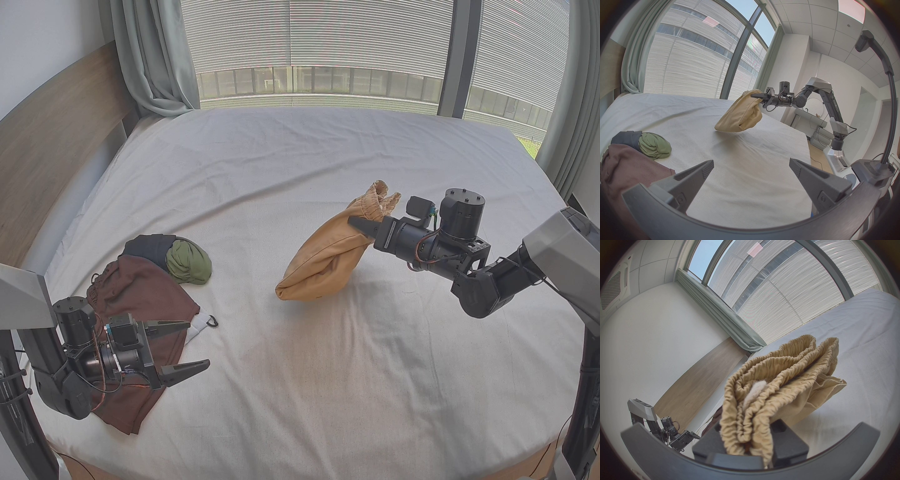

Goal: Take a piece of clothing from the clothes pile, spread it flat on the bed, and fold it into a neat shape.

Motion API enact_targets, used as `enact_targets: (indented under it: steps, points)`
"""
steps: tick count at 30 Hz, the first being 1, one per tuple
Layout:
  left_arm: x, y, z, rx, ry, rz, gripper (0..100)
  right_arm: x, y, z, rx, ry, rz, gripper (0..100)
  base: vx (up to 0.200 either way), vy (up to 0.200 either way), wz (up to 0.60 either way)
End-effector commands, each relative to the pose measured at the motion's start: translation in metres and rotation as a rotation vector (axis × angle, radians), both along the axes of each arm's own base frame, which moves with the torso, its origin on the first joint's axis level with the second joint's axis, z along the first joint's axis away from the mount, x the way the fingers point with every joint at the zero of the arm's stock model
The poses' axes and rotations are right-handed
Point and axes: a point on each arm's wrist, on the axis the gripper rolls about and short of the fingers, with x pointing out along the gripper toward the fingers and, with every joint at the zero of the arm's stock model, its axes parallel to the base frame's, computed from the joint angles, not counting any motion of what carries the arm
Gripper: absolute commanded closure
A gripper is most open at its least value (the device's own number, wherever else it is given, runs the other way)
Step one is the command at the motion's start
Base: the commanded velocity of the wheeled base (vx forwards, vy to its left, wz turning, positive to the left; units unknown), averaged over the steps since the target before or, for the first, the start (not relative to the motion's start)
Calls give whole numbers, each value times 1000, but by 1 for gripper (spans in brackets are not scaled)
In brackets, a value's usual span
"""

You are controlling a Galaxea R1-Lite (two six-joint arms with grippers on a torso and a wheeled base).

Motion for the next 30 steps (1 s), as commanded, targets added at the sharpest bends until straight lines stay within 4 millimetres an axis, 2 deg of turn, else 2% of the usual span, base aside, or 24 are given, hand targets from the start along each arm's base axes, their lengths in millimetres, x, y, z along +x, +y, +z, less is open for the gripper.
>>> enact_targets:
  steps: [1,8,11,12,13,14,15,16,20,24,30]
  points:
    - [0,1,-2,0,8,1,0,12,1,-4,-2,5,-8,100,0,0,0]
    - [-2,0,-1,0,10,-1,0,25,7,-10,3,-5,-5,100,0,0,0]
    - [-2,-2,-4,0,21,-6,0,33,9,-24,-8,16,-8,100,0,0,0]
    - [-2,-2,-6,1,28,-5,0,37,9,-38,-22,49,-11,100,0,0,0]
    - [-2,-2,-6,0,29,-6,0,37,9,-43,-27,58,-11,100,0,0,0]
    - [-2,-2,-7,0,32,-6,0,39,9,-57,-44,82,-12,100,0,0,0]
    - [-2,-2,-7,0,32,-6,0,39,9,-61,-48,87,-12,100,0,0,0]
    - [-2,-1,-7,0,32,-5,0,40,6,-75,-64,112,-17,100,0,0,0]
    - [-5,-1,-8,0,41,-5,0,28,-7,-96,-104,182,-33,100,0,0,0]
    - [-5,-2,-7,0,40,-6,0,8,-23,-102,-146,239,-82,100,0,0,0]
    - [-5,-3,-8,0,43,-12,0,-7,-40,-127,-198,258,-143,100,0,0,0]
